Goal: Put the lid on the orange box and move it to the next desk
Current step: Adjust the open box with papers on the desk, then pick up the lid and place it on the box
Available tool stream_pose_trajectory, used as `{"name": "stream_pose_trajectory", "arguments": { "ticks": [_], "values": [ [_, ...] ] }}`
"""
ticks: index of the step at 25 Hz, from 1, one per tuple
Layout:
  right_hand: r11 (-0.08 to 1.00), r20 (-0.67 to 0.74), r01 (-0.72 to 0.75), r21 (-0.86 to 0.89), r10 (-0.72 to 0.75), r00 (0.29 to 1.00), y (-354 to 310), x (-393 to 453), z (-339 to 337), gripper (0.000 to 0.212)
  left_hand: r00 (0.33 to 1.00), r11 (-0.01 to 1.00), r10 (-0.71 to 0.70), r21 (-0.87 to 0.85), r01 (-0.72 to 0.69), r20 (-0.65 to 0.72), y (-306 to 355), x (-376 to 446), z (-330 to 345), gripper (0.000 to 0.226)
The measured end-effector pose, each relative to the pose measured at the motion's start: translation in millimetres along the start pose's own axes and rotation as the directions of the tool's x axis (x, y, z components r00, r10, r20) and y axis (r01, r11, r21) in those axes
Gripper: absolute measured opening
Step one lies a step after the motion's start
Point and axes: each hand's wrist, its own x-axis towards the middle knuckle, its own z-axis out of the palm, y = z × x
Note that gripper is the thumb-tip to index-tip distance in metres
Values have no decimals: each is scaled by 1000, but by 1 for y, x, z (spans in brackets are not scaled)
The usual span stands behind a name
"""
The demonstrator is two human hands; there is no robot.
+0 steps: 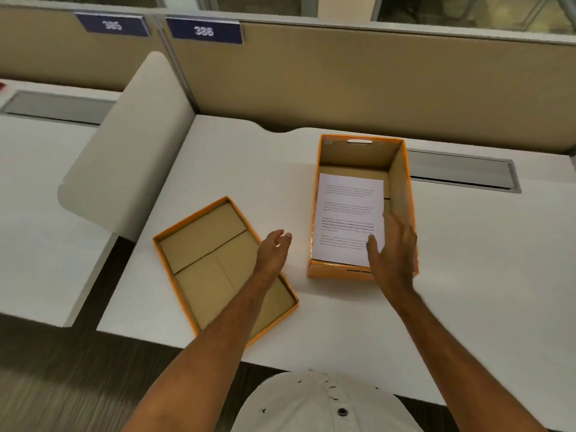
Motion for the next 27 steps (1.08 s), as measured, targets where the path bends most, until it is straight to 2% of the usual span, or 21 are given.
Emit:
{"name": "stream_pose_trajectory", "arguments": {
  "ticks": [2,6,8,10,12,15,18,21,23,27],
  "values": [
    [991,49,130,27,-131,990,-26,-6,22,53,995,1000,-6,-24,3,-99,-11,-6,-25,49],
    [954,191,247,172,-278,941,-73,-36,64,46,961,999,-9,28,17,-276,-47,-20,-77,46],
    [919,249,317,235,-373,894,-90,-55,81,45,937,991,2,124,44,-350,-69,-28,-99,48],
    [903,355,315,292,-408,841,-100,-73,98,47,902,968,13,231,96,-431,-88,-38,-117,53],
    [926,496,259,275,-367,787,-101,-88,118,55,863,944,-22,274,185,-504,-104,-45,-130,64],
    [977,646,144,156,-211,734,-90,-102,143,66,825,938,-182,156,309,-535,-124,-50,-142,77],
    [996,696,76,55,-93,712,-81,-109,155,72,782,919,-338,-4,395,-524,-135,-51,-147,81],
    [1000,736,-14,-24,27,677,-76,-112,159,74,765,904,-389,-56,423,-514,-138,-49,-147,78],
    [997,746,-59,-44,72,662,-74,-112,159,74,758,899,-420,-113,423,-499,-140,-42,-150,71],
    [967,725,-241,-79,222,652,-68,-103,167,61,737,864,-503,-241,443,-451,-151,-30,-160,53]
  ]
}}
